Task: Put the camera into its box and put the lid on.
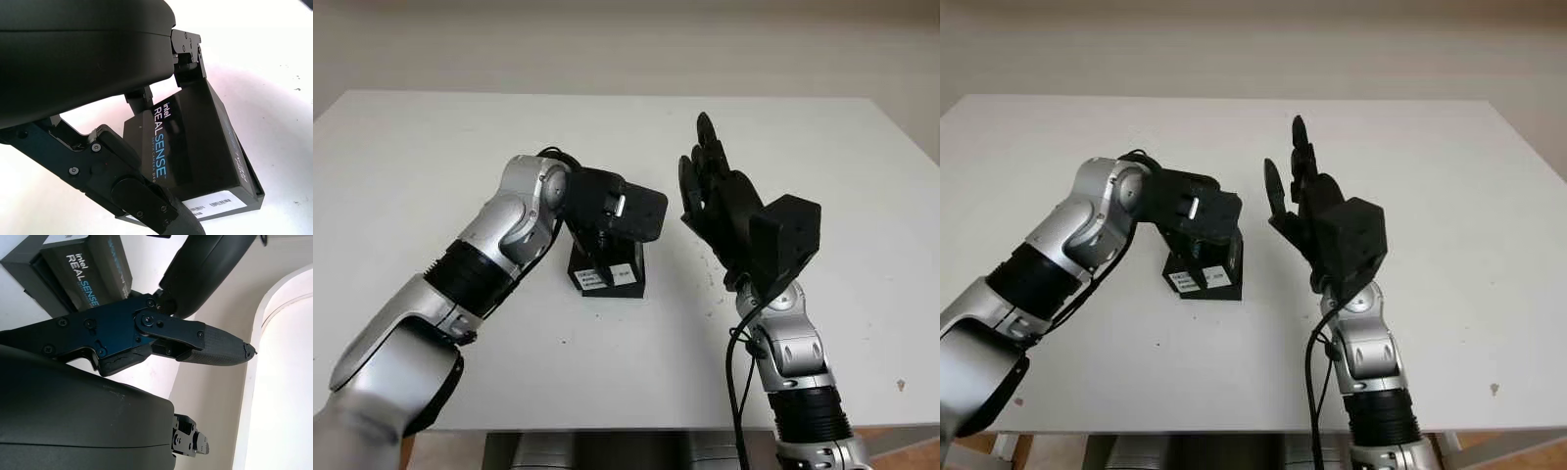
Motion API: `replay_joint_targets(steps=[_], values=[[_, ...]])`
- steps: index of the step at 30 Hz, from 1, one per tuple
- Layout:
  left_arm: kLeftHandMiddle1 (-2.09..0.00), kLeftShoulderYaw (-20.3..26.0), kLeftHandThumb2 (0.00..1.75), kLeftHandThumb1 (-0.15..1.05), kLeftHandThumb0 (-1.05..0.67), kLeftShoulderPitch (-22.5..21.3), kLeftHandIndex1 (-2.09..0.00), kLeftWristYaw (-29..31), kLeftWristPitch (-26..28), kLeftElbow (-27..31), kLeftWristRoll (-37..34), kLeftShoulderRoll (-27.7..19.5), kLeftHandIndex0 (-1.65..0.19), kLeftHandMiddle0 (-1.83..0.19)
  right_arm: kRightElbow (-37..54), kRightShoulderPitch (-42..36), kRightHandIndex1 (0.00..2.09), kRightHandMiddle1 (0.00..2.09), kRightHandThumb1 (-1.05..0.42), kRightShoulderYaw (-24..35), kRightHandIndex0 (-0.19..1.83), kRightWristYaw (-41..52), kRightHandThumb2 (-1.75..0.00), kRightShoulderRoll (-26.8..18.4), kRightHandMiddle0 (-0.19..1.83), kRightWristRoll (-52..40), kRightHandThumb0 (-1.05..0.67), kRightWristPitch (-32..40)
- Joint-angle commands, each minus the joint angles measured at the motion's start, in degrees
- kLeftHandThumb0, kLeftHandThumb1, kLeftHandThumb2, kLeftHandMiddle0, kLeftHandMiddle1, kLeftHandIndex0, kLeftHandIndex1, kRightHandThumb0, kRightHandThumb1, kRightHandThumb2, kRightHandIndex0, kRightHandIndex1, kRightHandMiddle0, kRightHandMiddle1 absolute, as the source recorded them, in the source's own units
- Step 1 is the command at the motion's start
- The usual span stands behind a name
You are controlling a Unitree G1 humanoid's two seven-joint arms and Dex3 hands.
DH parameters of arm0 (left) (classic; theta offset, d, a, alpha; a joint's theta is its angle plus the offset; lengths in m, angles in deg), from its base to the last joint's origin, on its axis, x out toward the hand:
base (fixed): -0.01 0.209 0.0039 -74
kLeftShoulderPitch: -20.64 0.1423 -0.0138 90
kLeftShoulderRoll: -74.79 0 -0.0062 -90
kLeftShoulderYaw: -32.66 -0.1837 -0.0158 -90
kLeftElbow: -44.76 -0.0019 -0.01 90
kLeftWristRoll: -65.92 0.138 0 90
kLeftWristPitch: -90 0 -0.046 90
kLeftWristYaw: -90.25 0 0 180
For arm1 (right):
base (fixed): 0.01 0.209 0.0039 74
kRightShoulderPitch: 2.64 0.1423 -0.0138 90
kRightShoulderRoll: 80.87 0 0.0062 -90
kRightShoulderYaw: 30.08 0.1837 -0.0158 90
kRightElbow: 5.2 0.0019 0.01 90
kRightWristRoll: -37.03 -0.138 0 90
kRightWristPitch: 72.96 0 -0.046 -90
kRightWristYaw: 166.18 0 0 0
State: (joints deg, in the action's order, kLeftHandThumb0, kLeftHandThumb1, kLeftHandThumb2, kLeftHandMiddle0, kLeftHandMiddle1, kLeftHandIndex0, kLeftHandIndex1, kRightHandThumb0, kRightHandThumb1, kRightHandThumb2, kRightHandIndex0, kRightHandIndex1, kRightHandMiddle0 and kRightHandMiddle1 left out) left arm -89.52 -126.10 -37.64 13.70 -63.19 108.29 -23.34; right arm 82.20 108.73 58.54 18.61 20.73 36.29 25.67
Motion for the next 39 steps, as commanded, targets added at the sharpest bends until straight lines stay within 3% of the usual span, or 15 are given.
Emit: replay_joint_targets(steps=[1, 5, 11, 17, 22, 25, 27, 28, 30, 32, 33, 35, 39], values=[[-2.09, 0.5, 0.20, 1.05, -0.24, -1.7, -2.07, -1.1, -0.9, 1.7, 0.6, -0.2, -0.23, -0.67, -0.6, 0.9, 0.06, 0.05, -1.05, 0.3, -0.16, 0.0, -0.64, 0.2, -0.18, 0.0, -0.74, -1.0], [-2.05, 1.0, 0.15, 1.05, -0.23, -1.4, -1.95, -1.1, -2.4, 2.5, 0.5, -1.2, -0.25, -0.44, -0.6, 1.4, 0.06, 0.06, -1.05, -0.1, -0.16, -0.4, -0.64, 0.2, -0.17, 0.6, -0.76, 0.0], [-1.85, 0.9, 0.14, 1.05, -0.27, -2.6, -1.93, -0.4, -0.5, 3.2, 1.8, -0.9, -0.26, -0.40, -0.9, 1.9, 0.06, 0.06, -1.05, -0.6, -0.14, -0.7, -0.64, 0.2, -0.16, 1.5, -0.75, -0.1], [-1.99, 0.6, 0.14, 1.05, -0.29, -4.9, -1.92, 0.8, 0.3, 2.2, 2.4, 0.2, -0.06, -0.40, -1.4, 2.3, 0.06, 0.06, -1.05, -0.4, -0.15, -0.7, -0.63, 0.6, -0.16, 1.5, -0.75, -0.1], [-2.03, -0.2, 0.11, 1.05, -0.27, -6.0, -1.73, 2.3, 2.9, 2.2, 3.9, 1.5, 0.09, -0.28, -1.0, 2.4, 0.06, 0.06, -1.05, -0.5, -0.14, -1.0, -0.63, 0.7, -0.15, 2.0, -0.77, 0.7], [-2.08, -1.1, 0.07, 1.04, -0.23, -6.9, -1.08, 2.8, 3.1, 1.1, 5.1, 2.3, 0.18, -0.32, -0.7, 2.3, 0.06, 0.06, -1.05, -0.3, -0.14, -1.0, -0.63, 0.9, -0.16, 1.8, -0.76, 1.0], [-2.09, -1.6, 0.05, 1.01, -0.18, -7.6, -1.35, 3.1, 2.7, 0.0, 5.6, 2.6, 0.18, -0.37, -0.9, 2.2, 0.06, 0.05, -1.05, -0.4, -0.14, -0.9, -0.63, 0.8, -0.16, 1.8, -0.77, 0.7], [-2.09, -1.7, 0.05, 1.00, -0.16, -7.9, -1.37, 3.0, 2.6, -0.6, 5.7, 2.8, 0.19, -0.38, -1.0, 2.2, 0.06, 0.05, -1.05, -0.4, -0.14, -0.9, -0.63, 0.8, -0.16, 1.8, -0.77, 0.6], [-2.09, -1.8, 0.05, 1.00, -0.14, -8.4, -1.02, 2.6, 2.5, -1.8, 5.8, 3.3, 0.19, -0.38, -1.3, 2.3, 0.06, 0.06, -1.05, -0.4, -0.14, -1.2, -0.63, 1.0, -0.16, 1.9, -0.77, 0.3], [-2.09, -1.7, 0.05, 1.00, -0.14, -8.5, -0.92, 1.9, 3.2, -3.0, 6.4, 4.1, 0.19, -0.32, -1.5, 2.4, 0.06, 0.06, -1.05, -0.5, -0.14, -1.4, -0.63, 1.1, -0.16, 2.1, -0.77, 0.1], [-2.09, -1.8, 0.05, 1.00, -0.15, -8.6, -1.13, 1.7, 3.2, -3.5, 6.7, 4.3, 0.19, -0.33, -1.5, 2.4, 0.06, 0.06, -1.05, -0.5, -0.14, -1.5, -0.63, 1.2, -0.16, 2.1, -0.77, 0.1], [-2.09, -1.8, 0.05, 1.01, -0.15, -8.7, -1.00, 1.6, 3.5, -4.1, 7.0, 4.7, 0.19, -0.40, -1.7, 2.5, 0.06, 0.05, -1.05, -0.6, -0.14, -1.6, -0.63, 1.3, -0.16, 2.0, -0.77, 0.0], [-2.09, -2.4, 0.05, 1.01, -0.13, -8.8, -1.34, 1.1, 1.0, -5.8, 7.1, 4.8, 0.19, -0.34, -1.7, 2.7, 0.06, 0.05, -1.05, -0.6, -0.14, -1.9, -0.64, 1.5, -0.16, 2.3, -0.77, 0.5]])
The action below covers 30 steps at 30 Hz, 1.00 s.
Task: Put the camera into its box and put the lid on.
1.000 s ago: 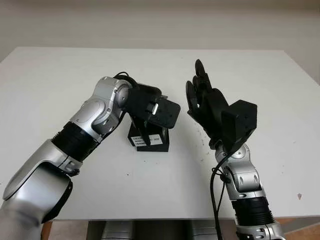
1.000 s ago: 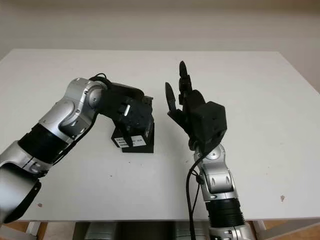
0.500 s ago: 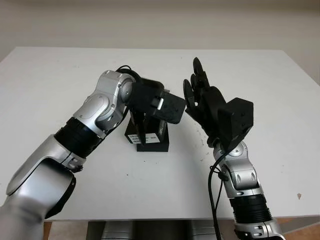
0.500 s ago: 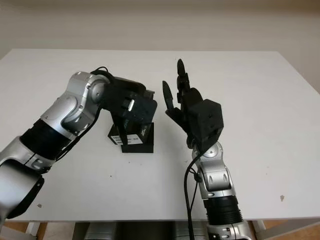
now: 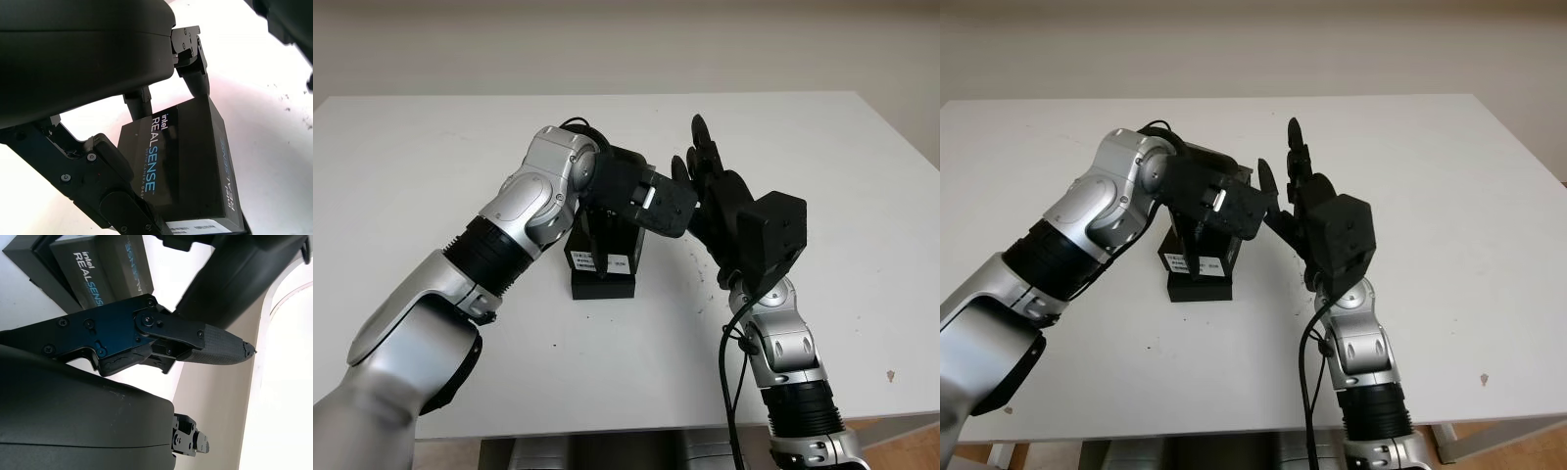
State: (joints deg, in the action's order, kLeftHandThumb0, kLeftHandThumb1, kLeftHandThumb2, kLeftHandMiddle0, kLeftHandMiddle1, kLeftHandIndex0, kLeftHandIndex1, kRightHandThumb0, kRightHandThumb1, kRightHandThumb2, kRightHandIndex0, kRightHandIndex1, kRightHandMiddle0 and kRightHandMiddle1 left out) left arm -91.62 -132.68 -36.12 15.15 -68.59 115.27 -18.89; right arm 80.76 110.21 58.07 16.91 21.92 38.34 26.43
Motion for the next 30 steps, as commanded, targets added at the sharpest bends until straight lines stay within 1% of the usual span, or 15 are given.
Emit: replay_joint_targets(steps=[1, 3, 4, 5, 8, 12, 14, 16, 18, 21, 23, 25, 27, 29, 30], values=[[-2.09, -0.1, 0.05, 1.00, -0.12, -2.1, -1.47, -0.6, -0.7, -0.7, -0.1, 0.3, 0.16, -0.31, -0.3, 1.2, 0.06, 0.06, -1.05, -0.1, -0.14, -0.2, -0.64, 0.3, -0.16, 0.2, -0.77, -0.3], [-2.09, 0.2, 0.05, 1.00, -0.13, -2.0, -1.66, -0.3, 0.1, -0.9, -0.1, 0.5, 0.11, -0.26, -0.4, 1.2, 0.06, 0.06, -1.05, 0.1, -0.14, -0.2, -0.64, 0.5, -0.15, -0.1, -0.77, -0.6], [-2.09, -0.1, 0.05, 1.00, -0.14, -2.3, -1.71, 0.7, 1.9, -1.0, 0.6, 0.8, 0.13, -0.27, -0.5, 1.1, 0.06, 0.06, -1.05, 0.3, -0.14, 0.0, -0.64, 0.6, -0.16, -0.5, -0.77, -0.7], [-2.09, -0.6, 0.05, 0.99, -0.14, -2.6, -1.32, 1.5, 3.4, -0.9, 1.6, 1.0, 0.17, -0.31, -0.7, 1.2, 0.05, 0.05, -1.05, 0.3, -0.15, 0.0, -0.64, 0.6, -0.16, -0.6, -0.79, -0.9], [-2.09, -1.1, 0.06, 1.01, -0.13, -2.9, -0.69, 3.1, 5.7, -0.3, 3.0, 1.2, 0.18, -0.43, -1.5, 1.3, 0.05, 0.05, -1.05, 0.4, -0.15, 0.5, -0.64, 0.4, -0.16, -0.8, -0.79, -1.9], [-2.09, -0.9, 0.06, 1.03, -0.16, -2.7, -0.93, 3.3, 5.8, -0.2, 3.1, 0.9, 0.19, -0.50, -1.9, 1.5, 0.05, 0.05, -1.05, 0.3, -0.15, 0.4, -0.64, 0.4, -0.16, -0.4, -0.79, -2.2], [-2.09, -0.9, 0.06, 1.04, -0.17, -2.7, -1.14, 3.6, 5.7, -0.5, 3.0, 0.8, 0.19, -0.52, -2.1, 1.7, 0.05, 0.05, -1.05, 0.4, -0.15, 0.4, -0.64, 0.7, -0.16, -0.5, -0.79, -2.2], [-2.09, -1.1, 0.06, 1.04, -0.17, -2.9, -1.28, 5.1, 5.5, -0.9, 2.6, 0.7, 0.15, -0.52, -2.2, 1.8, 0.05, 0.05, -1.05, 0.4, -0.15, 0.5, -0.64, 0.9, -0.16, -0.8, -0.80, -2.2], [-2.09, -0.9, 0.06, 1.04, -0.15, -2.8, -1.31, 5.8, 5.8, -1.4, 2.3, 0.9, 0.18, -0.55, -2.1, 1.9, 0.05, 0.06, -1.05, 0.5, -0.15, 0.5, -0.63, 1.1, -0.16, -1.0, -0.81, -2.0], [-2.09, -0.6, 0.06, 1.04, -0.14, -2.5, -1.55, 5.8, 7.5, -1.6, 2.2, 1.6, 0.16, -0.56, -2.4, 1.9, 0.05, 0.06, -1.05, 0.4, -0.15, 0.3, -0.63, 1.3, -0.16, -0.9, -0.81, -2.5], [-2.09, -0.6, 0.06, 1.04, -0.15, -2.4, -1.56, 5.8, 8.3, -1.6, 2.1, 1.8, 0.16, -0.53, -2.5, 1.9, 0.05, 0.06, -1.05, 0.5, -0.15, 0.4, -0.63, 1.4, -0.15, -1.1, -0.82, -2.6], [-2.09, -1.4, 0.06, 1.04, -0.16, -2.7, -1.44, 6.3, 7.1, -1.9, 2.0, 1.5, 0.18, -0.55, -2.5, 2.0, 0.05, 0.05, -1.05, 0.5, -0.15, 0.3, -0.63, 1.6, -0.16, -1.3, -0.82, -2.3], [-2.09, -1.6, 0.07, 1.05, -0.17, -2.9, -1.47, 6.4, 6.8, -2.8, 2.2, 1.6, 0.19, -0.55, -2.8, 2.1, 0.05, 0.06, -1.05, 0.4, -0.15, 0.0, -0.62, 1.8, -0.16, -1.1, -0.83, -2.4], [-2.09, -1.4, 0.07, 1.05, -0.14, -2.9, -1.40, 6.2, 7.3, -3.4, 2.2, 1.8, 0.19, -0.49, -3.2, 2.3, 0.05, 0.06, -1.05, 0.3, -0.15, -0.4, -0.62, 1.9, -0.15, -0.8, -0.83, -2.9], [-2.09, -1.2, 0.07, 1.04, -0.14, -2.8, -1.60, 5.9, 7.3, -3.5, 2.0, 1.9, 0.17, -0.49, -3.5, 2.4, 0.06, 0.06, -1.05, 0.3, -0.15, -0.6, -0.63, 2.0, -0.15, -0.7, -0.82, -3.2]])
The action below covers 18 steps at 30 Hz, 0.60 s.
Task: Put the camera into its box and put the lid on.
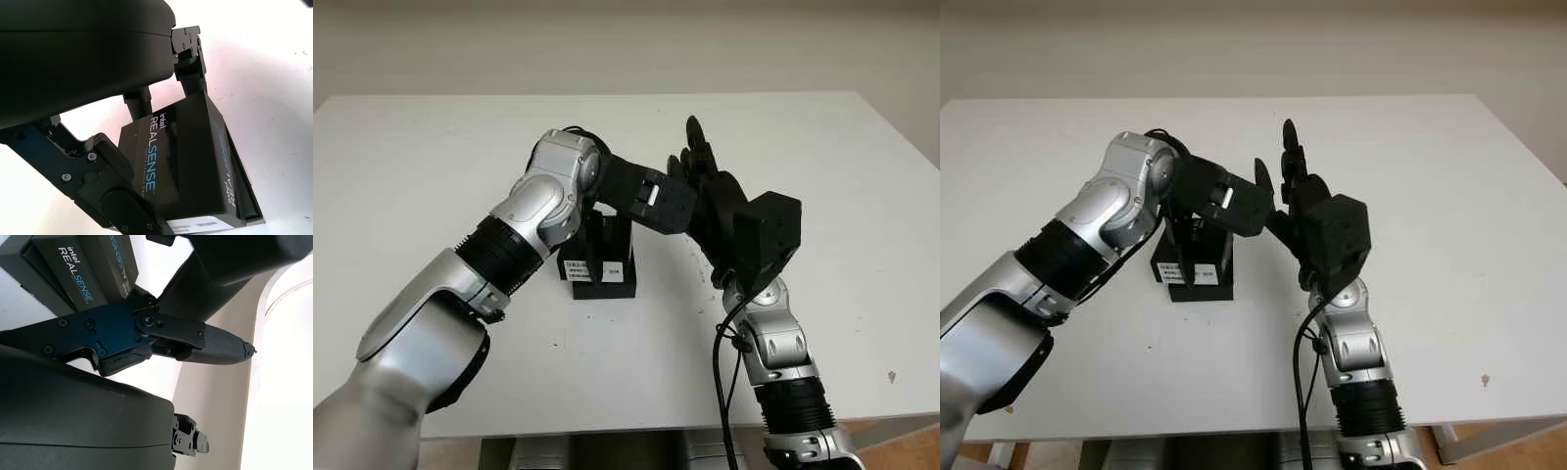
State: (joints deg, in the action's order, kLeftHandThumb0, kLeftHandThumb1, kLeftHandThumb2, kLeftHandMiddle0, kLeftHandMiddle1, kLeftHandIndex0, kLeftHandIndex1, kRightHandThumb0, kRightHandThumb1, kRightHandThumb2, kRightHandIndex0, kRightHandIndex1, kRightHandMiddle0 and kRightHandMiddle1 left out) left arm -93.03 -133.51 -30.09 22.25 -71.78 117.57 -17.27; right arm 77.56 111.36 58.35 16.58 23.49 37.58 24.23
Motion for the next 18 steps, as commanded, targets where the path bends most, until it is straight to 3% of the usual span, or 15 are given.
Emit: replay_joint_targets(steps=[1, 4, 6, 7, 10, 13, 16, 17, 18], values=[[-2.09, 0.3, 0.07, 1.04, -0.14, -1.8, -1.77, -0.5, 0.1, -0.4, -0.4, 0.2, 0.12, -0.52, -0.6, 1.4, 0.06, 0.06, -1.05, 0.0, -0.14, -0.3, -0.63, 0.4, -0.15, 0.1, -0.82, -1.3], [-2.09, -1.0, 0.07, 1.03, -0.17, -2.0, -1.85, -0.9, -1.9, -1.0, 0.7, -0.4, 0.14, -0.55, -1.6, 1.6, 0.06, 0.06, -1.05, 0.1, -0.14, -0.3, -0.64, 0.5, -0.15, 0.0, -0.82, -2.3], [-2.09, -0.7, 0.07, 1.02, -0.12, -1.8, -1.63, -1.7, -1.0, -1.7, 0.6, 0.2, 0.18, -0.60, -2.0, 1.7, 0.05, 0.05, -1.05, 0.2, -0.15, 0.0, -0.64, 0.5, -0.16, -0.4, -0.83, -2.1], [-2.09, -0.4, 0.07, 1.02, -0.12, -1.6, -1.63, -2.2, -0.4, -1.9, 0.5, 0.5, 0.19, -0.62, -2.1, 1.7, 0.05, 0.05, -1.05, 0.3, -0.15, 0.1, -0.64, 0.6, -0.16, -0.6, -0.83, -2.3], [-2.09, 0.2, 0.09, 1.02, -0.10, -1.3, -1.87, -3.5, 1.0, -2.8, -0.1, 1.2, 0.19, -0.67, -2.8, 1.8, 0.05, 0.05, -1.05, 0.3, -0.15, 0.0, -0.64, 0.9, -0.17, -0.6, -0.81, -3.5], [-2.09, -1.1, 0.10, 1.01, -0.12, -1.8, -1.67, -4.1, -0.6, -4.1, 0.4, 1.1, 0.19, -0.65, -3.2, 1.8, 0.05, 0.05, -1.05, 0.2, -0.15, -0.4, -0.64, 0.9, -0.16, -0.4, -0.81, -4.1], [-2.09, -0.9, 0.13, 0.98, -0.15, -2.4, -2.03, -4.9, -1.1, -5.3, 0.1, 1.5, 0.13, -0.65, -3.6, 1.9, 0.05, 0.05, -1.05, 0.2, -0.15, -0.3, -0.64, 1.0, -0.16, -0.7, -0.80, -4.2], [-2.09, -0.1, 0.14, 0.97, -0.13, -2.4, -2.02, -5.2, 0.5, -5.5, -0.4, 2.0, 0.17, -0.69, -3.5, 1.8, 0.05, 0.05, -1.05, 0.2, -0.16, -0.2, -0.65, 1.0, -0.17, -0.8, -0.80, -4.2], [-2.09, -0.6, 0.17, 0.97, -0.13, -2.8, -1.87, -4.9, 1.2, -6.1, 0.1, 2.4, 0.18, -0.71, -3.5, 1.8, 0.05, 0.05, -1.05, 0.2, -0.16, -0.1, -0.65, 1.0, -0.17, -0.9, -0.80, -4.2]])
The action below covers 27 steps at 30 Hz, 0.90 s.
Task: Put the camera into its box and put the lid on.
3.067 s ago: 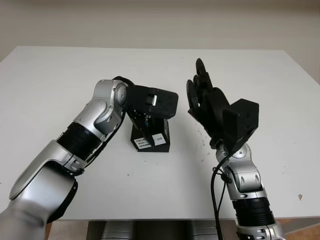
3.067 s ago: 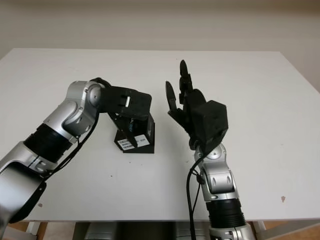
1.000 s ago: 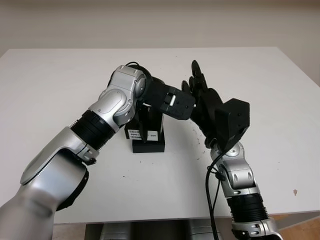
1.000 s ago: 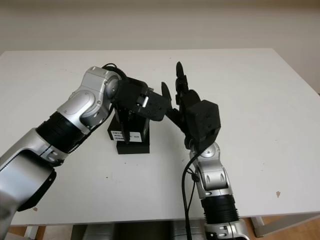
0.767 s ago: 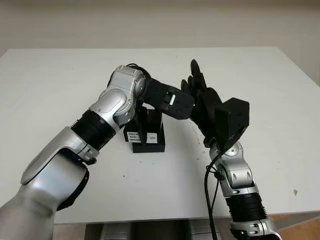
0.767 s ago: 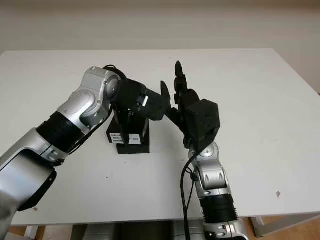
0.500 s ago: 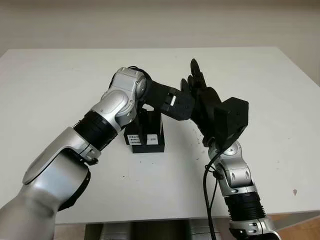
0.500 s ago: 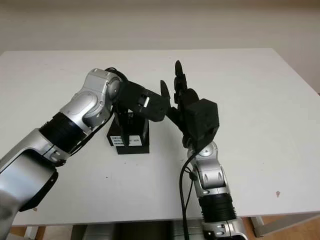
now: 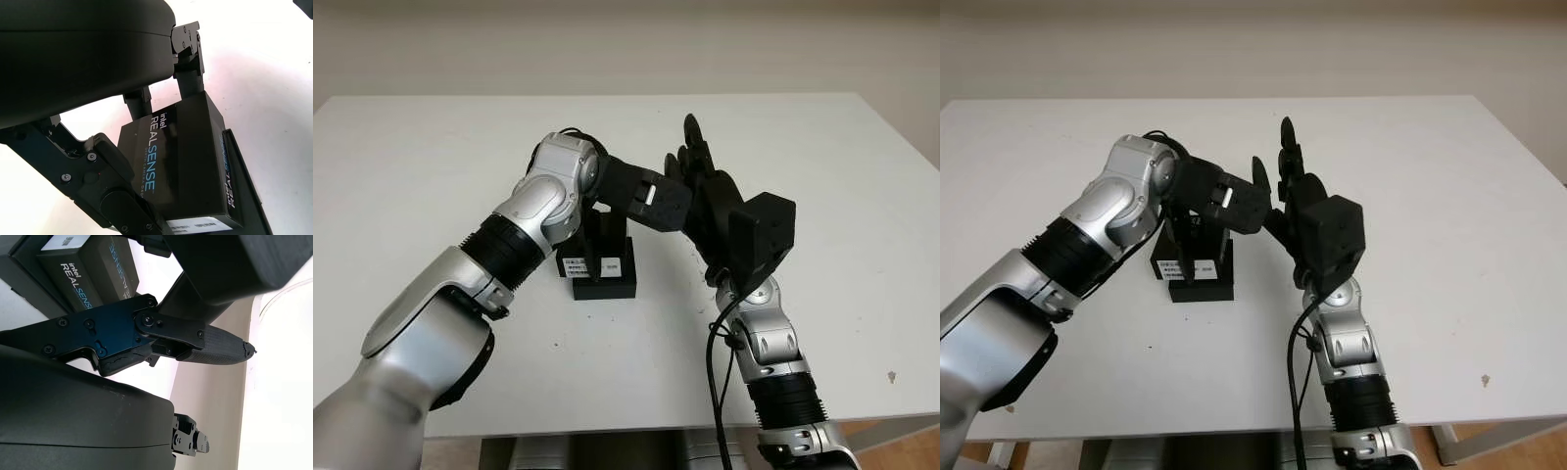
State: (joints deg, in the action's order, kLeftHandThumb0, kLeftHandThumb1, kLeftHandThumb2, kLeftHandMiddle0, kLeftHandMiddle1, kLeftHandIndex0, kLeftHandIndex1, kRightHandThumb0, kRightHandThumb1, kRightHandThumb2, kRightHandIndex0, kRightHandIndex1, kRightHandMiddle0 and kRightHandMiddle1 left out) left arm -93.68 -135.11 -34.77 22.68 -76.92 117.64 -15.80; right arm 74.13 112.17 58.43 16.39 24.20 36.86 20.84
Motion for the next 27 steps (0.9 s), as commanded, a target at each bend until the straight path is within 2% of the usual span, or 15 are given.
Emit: replay_joint_targets(steps=[1, 5, 8, 9, 11, 12, 14, 15, 16, 18, 19, 20, 21, 23, 27], values=[[-2.09, -0.4, 0.24, 0.94, -0.15, -1.6, -1.73, 0.0, 1.0, -1.5, 0.3, 1.1, 0.18, -0.71, 0.2, 0.9, 0.05, 0.05, -1.05, 0.2, -0.16, 0.0, -0.64, 0.4, -0.17, -0.2, -0.80, -0.5], [-2.09, -2.4, 0.64, 0.75, -0.14, -3.4, -2.06, 1.6, -3.2, -3.2, 0.0, 0.8, 0.19, -0.77, 0.4, 0.9, 0.05, 0.05, -1.05, 0.2, -0.16, -0.3, -0.63, 0.7, -0.17, -0.4, -0.81, -0.2], [-2.09, -6.1, 0.46, 0.94, -0.25, -6.0, -2.09, 5.3, -15.2, -6.2, 0.2, -1.1, -0.12, -0.52, 0.2, 1.0, 0.05, 0.05, -1.05, 0.1, -0.16, -0.4, -0.64, 0.5, -0.17, 0.0, -0.80, -0.3], [-2.09, -9.0, 0.40, 0.99, -0.24, -7.9, -2.09, 6.0, -24.4, -7.8, 0.9, -2.3, -0.21, -0.52, 0.2, 1.0, 0.05, 0.05, -1.05, 0.1, -0.16, -0.6, -0.64, 0.5, -0.17, 0.1, -0.81, -0.3], [-1.90, -15.1, 0.43, 1.04, -0.25, -11.8, -1.98, 6.0, -39.9, -13.2, 4.0, -2.3, -0.07, -0.11, 0.1, 1.1, 0.05, 0.05, -1.05, 0.2, -0.16, -0.5, -0.64, 0.5, -0.17, 0.0, -0.81, -0.4], [-1.66, -17.5, 0.43, 1.04, -0.25, -13.2, -1.84, 5.9, -44.2, -15.7, 5.9, -1.6, -0.01, 0.01, 0.0, 1.1, 0.05, 0.05, -1.05, 0.2, -0.16, -0.5, -0.64, 0.5, -0.17, 0.0, -0.81, -0.5], [-1.46, -18.2, 0.42, 1.05, -0.24, -14.7, -1.52, 5.6, -47.8, -19.6, 6.8, -0.1, -0.04, 0.03, 0.0, 1.2, 0.05, 0.05, -1.05, 0.4, -0.16, -0.4, -0.64, 0.6, -0.17, -0.4, -0.81, -0.5], [-1.44, -18.1, 0.39, 1.05, -0.23, -15.3, -1.51, 5.2, -49.6, -21.1, 6.6, 0.4, -0.06, 0.01, -0.1, 1.3, 0.05, 0.05, -1.05, 0.4, -0.16, -0.5, -0.64, 0.7, -0.17, -0.4, -0.80, -0.4], [-1.44, -17.1, 0.38, 1.05, -0.22, -15.4, -1.51, 5.8, -48.6, -22.5, 5.8, 0.9, -0.07, 0.01, -0.1, 1.4, 0.05, 0.05, -1.05, 0.5, -0.17, -0.4, -0.64, 0.7, -0.17, -0.5, -0.80, -0.2], [-1.78, -13.8, 0.45, 1.05, -0.24, -15.3, -1.72, 8.1, -41.8, -24.5, 3.4, 2.5, 0.06, 0.04, -0.3, 1.5, 0.05, 0.05, -1.05, 0.5, -0.17, 0.0, -0.64, 0.7, -0.18, -1.0, -0.79, -0.4], [-1.93, -10.2, 0.45, 1.05, -0.26, -14.0, -1.90, 8.5, -35.0, -23.2, 1.0, 2.6, 0.02, -0.11, -0.5, 1.6, 0.04, 0.04, -1.05, 0.6, -0.18, 0.1, -0.64, 0.8, -0.19, -1.1, -0.79, -0.5], [-2.03, -5.4, 0.43, 1.04, -0.26, -11.9, -2.02, 8.1, -23.9, -20.1, -1.4, 3.2, -0.33, -0.56, -0.7, 1.6, 0.04, 0.04, -1.05, 0.6, -0.18, 0.2, -0.64, 0.8, -0.19, -1.2, -0.79, -0.7], [-2.06, -0.5, 0.42, 1.01, -0.23, -10.0, -2.05, 7.2, -11.6, -16.6, -3.4, 4.2, -0.48, -0.81, -0.9, 1.7, 0.04, 0.04, -1.05, 0.5, -0.18, 0.2, -0.64, 0.9, -0.19, -1.2, -0.78, -0.8], [-2.09, 3.0, 0.38, 1.00, -0.24, -8.3, -2.09, 7.8, 1.9, -12.4, -4.3, 5.3, -0.01, -0.89, -1.4, 1.9, 0.04, 0.04, -1.05, 0.5, -0.18, 0.1, -0.64, 0.9, -0.19, -1.1, -0.78, -1.3], [-2.09, 1.2, 0.30, 1.04, -0.28, -5.7, -2.09, 7.7, 1.7, -6.1, -4.6, 3.6, 0.09, -0.71, -1.5, 2.0, 0.05, 0.05, -1.05, 0.4, -0.18, -0.1, -0.64, 1.1, -0.19, -0.9, -0.79, -1.1]])
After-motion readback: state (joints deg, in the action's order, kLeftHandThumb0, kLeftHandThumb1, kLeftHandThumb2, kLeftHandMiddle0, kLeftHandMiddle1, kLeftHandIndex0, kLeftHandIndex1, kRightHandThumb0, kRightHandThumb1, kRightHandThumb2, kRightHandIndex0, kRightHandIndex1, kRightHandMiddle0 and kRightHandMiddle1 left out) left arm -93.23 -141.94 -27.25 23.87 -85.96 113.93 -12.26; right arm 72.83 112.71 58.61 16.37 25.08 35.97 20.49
